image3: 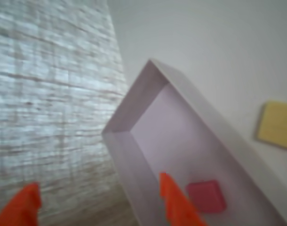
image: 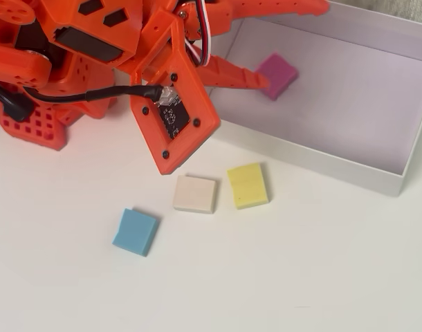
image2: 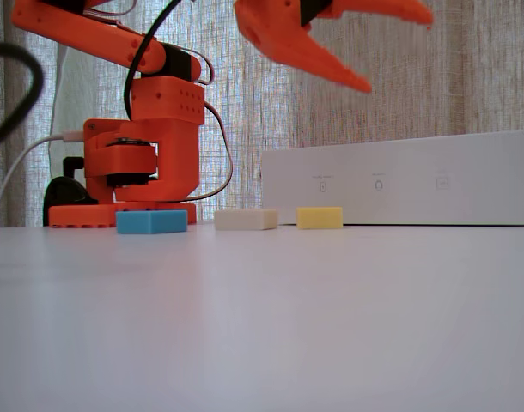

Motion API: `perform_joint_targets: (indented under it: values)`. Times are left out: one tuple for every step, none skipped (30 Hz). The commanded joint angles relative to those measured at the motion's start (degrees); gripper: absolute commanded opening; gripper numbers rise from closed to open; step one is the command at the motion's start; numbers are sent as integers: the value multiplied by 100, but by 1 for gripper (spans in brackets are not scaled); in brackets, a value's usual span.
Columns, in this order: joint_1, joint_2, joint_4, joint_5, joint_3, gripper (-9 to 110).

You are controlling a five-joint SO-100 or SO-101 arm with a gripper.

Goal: Grasp the pink cuboid and put it in the bin.

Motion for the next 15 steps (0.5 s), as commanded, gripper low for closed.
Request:
perform_joint_targets:
  values:
    - [536,413,-791,-9,62,32]
    - [782,589,-1055,0,176,32]
    - [1037,791,-1310,26,325,32]
    - [1283,1020,-1450,88,475,32]
    - [1529,1195,-1485,141,589,32]
    - [1758,1345,-1485,220,694,32]
    - [1995,1485,-1450,316,809,32]
    - [2197,1635,-1389,439,914,32]
    - [2347,1793,-1248,571,1011,32]
    - [2470,1986,-1028,703,1099,32]
    - [2566,2180,-773,826,1204,32]
    - [2654,2347,-527,905,1292,32]
    - [2751,2470,-290,976,1380,32]
    - [2821,2566,-79,1028,1468,32]
    - [2883,2654,123,1055,1547,32]
